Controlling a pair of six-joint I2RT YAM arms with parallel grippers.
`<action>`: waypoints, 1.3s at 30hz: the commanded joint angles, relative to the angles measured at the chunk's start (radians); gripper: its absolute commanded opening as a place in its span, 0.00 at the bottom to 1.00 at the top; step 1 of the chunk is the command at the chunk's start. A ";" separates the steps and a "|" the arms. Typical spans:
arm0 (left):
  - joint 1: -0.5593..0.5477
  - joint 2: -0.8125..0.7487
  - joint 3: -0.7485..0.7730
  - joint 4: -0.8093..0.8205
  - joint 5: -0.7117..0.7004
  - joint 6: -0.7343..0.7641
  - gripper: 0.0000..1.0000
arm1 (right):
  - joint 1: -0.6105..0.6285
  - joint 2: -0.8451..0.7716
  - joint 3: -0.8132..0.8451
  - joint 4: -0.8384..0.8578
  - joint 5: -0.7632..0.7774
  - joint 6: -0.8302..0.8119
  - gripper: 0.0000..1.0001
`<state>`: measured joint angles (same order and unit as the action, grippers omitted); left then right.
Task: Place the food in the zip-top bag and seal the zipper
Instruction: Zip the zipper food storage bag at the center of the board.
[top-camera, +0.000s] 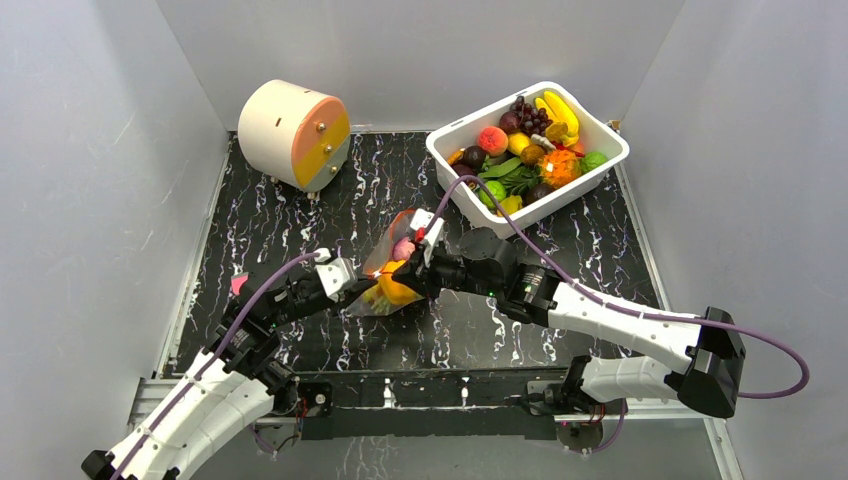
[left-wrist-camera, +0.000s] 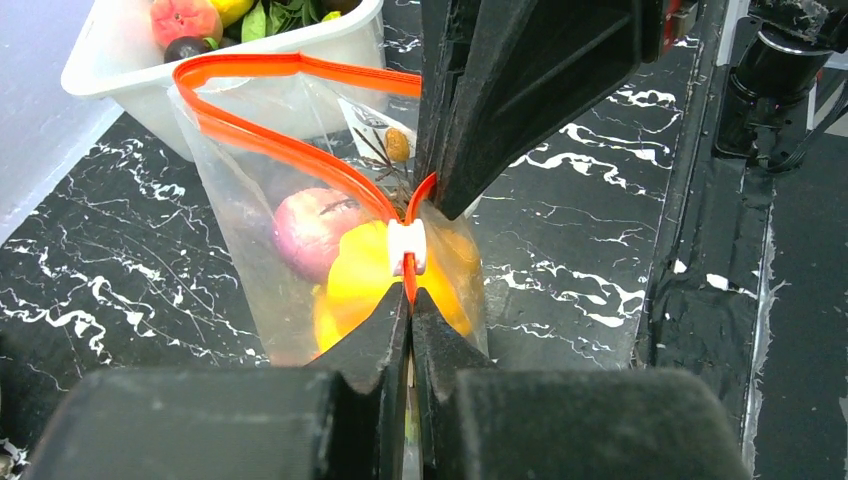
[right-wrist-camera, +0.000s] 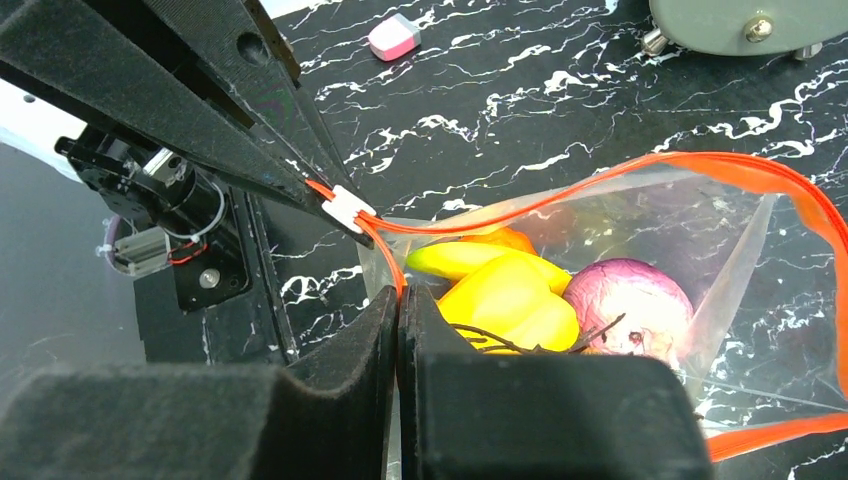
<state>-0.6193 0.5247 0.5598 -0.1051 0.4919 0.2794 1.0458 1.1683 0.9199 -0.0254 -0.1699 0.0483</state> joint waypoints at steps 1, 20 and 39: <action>-0.003 -0.013 0.002 0.034 0.054 0.011 0.00 | -0.001 -0.035 0.022 0.054 -0.023 -0.064 0.07; -0.003 -0.005 -0.002 0.034 0.086 0.016 0.00 | -0.001 -0.037 0.145 -0.067 -0.295 -0.583 0.50; -0.003 -0.003 -0.015 0.042 0.104 0.013 0.00 | -0.001 0.083 0.173 -0.067 -0.314 -0.636 0.35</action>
<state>-0.6193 0.5270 0.5430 -0.1062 0.5613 0.2798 1.0451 1.2461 1.0382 -0.1276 -0.4892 -0.5617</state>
